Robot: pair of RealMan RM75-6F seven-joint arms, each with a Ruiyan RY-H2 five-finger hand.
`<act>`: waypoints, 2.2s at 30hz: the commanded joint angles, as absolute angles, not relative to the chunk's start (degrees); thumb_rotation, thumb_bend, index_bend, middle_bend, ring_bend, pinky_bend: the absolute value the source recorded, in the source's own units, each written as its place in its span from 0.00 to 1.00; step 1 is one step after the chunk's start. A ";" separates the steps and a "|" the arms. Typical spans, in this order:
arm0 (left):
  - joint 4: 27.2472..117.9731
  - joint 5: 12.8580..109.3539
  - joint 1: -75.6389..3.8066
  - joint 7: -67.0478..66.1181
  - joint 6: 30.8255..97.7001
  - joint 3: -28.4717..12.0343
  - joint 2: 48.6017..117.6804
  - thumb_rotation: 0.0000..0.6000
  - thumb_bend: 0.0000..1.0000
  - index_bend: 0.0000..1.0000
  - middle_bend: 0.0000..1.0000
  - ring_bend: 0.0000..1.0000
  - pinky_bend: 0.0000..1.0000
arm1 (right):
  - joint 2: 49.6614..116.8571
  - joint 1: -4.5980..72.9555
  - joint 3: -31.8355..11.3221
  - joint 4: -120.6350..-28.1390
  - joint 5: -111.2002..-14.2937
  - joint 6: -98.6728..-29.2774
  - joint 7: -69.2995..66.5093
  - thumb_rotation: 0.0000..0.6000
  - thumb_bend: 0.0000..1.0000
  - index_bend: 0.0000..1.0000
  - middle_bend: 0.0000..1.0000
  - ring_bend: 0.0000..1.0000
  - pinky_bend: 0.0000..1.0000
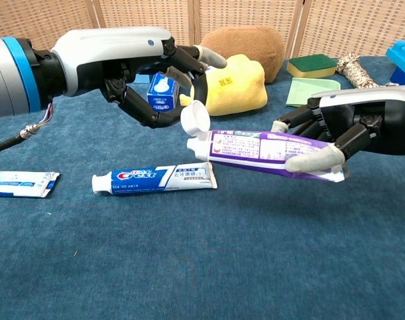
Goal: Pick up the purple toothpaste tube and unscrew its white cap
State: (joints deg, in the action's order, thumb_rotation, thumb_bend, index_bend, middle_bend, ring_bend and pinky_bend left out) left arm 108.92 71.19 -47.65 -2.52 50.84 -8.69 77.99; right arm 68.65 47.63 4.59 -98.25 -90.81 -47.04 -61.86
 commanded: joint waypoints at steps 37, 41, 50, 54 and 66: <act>115.18 85.56 -18.43 10.93 77.29 3.06 47.56 1.00 0.47 0.20 0.02 0.00 0.09 | 67.06 38.60 1.28 -88.24 -78.34 -46.20 -46.60 1.00 0.57 0.94 0.78 0.74 0.69; 113.67 84.78 -16.35 13.26 78.51 3.29 47.30 1.00 0.47 0.20 0.02 0.00 0.09 | 67.43 38.05 1.04 -87.45 -77.82 -45.74 -44.23 1.00 0.56 0.91 0.75 0.69 0.58; 110.51 83.67 -13.46 16.43 79.58 2.71 48.49 1.00 0.47 0.20 0.02 0.00 0.08 | 68.24 35.68 0.55 -84.94 -78.64 -48.16 -39.06 0.81 0.42 0.56 0.53 0.34 0.26; 110.04 83.54 -12.92 16.97 79.66 2.30 48.84 1.00 0.47 0.20 0.01 0.00 0.08 | 68.38 34.38 0.02 -84.44 -79.00 -49.98 -39.34 0.63 0.33 0.40 0.41 0.22 0.25; 110.13 83.50 -11.46 17.02 79.51 1.36 49.23 1.00 0.47 0.19 0.01 0.00 0.07 | 66.47 30.68 -0.74 -83.83 -80.52 -54.09 -40.52 0.42 0.24 0.26 0.31 0.14 0.23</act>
